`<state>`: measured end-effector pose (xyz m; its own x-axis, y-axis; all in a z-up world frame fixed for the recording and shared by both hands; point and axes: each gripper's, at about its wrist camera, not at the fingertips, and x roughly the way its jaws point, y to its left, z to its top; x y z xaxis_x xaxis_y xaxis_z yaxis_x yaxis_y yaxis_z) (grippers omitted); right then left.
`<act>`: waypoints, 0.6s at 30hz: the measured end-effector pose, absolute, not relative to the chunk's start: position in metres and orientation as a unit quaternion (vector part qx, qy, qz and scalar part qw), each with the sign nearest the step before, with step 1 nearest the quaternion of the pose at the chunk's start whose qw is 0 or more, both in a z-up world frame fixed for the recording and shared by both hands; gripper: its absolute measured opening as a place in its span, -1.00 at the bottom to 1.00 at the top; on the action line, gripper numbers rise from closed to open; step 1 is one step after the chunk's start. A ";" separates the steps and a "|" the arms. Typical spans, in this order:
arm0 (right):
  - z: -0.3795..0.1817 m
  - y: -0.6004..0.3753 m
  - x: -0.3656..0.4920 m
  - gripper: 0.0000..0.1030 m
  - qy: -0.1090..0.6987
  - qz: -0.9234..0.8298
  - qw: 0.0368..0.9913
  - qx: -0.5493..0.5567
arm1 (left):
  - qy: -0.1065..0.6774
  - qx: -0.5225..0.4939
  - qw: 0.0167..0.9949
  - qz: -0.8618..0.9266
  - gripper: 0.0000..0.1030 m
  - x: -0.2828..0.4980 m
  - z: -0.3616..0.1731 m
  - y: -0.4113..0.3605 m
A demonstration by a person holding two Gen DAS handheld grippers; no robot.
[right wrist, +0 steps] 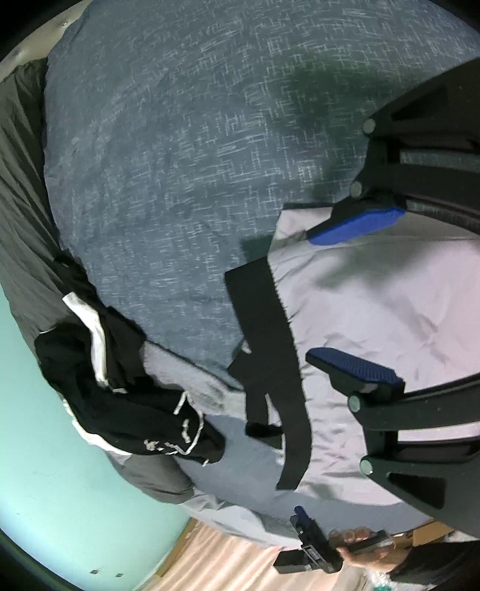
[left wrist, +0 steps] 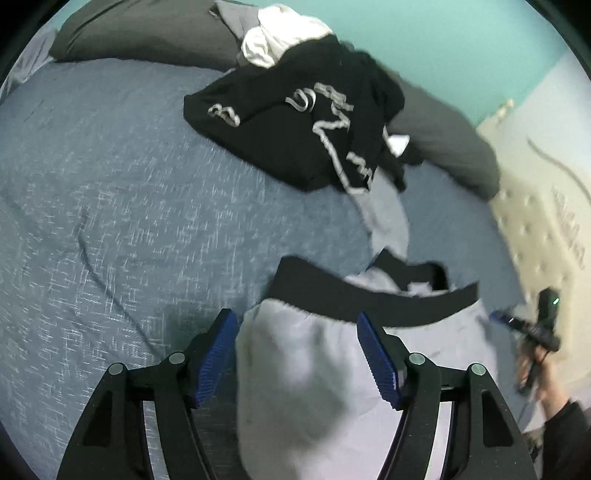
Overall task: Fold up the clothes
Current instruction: 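Fold the hem band up over the jacket body toward the collar with both tools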
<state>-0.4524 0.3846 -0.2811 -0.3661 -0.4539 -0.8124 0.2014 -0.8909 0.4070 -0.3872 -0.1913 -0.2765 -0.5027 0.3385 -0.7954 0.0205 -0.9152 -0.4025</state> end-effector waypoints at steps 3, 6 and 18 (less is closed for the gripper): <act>-0.286 0.380 -0.452 0.14 -0.097 -0.822 0.197 0.526 | -0.155 -0.495 0.097 0.849 0.38 -0.389 -0.289 -0.184; -0.289 0.376 -0.454 0.14 -0.076 -0.828 0.197 0.519 | -0.131 -0.499 0.105 0.850 0.38 -0.392 -0.300 -0.176; -0.313 0.355 -0.465 -0.53 -0.013 -0.833 0.207 0.513 | -0.122 -0.493 0.116 0.854 -0.66 -0.400 -0.311 -0.169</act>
<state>-0.4654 0.3554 -0.3125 -0.3879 -0.3583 -0.8492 0.3325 -0.9137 0.2336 -0.3998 -0.1689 -0.3112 -0.4872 0.3171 -0.8137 -0.0774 -0.9438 -0.3215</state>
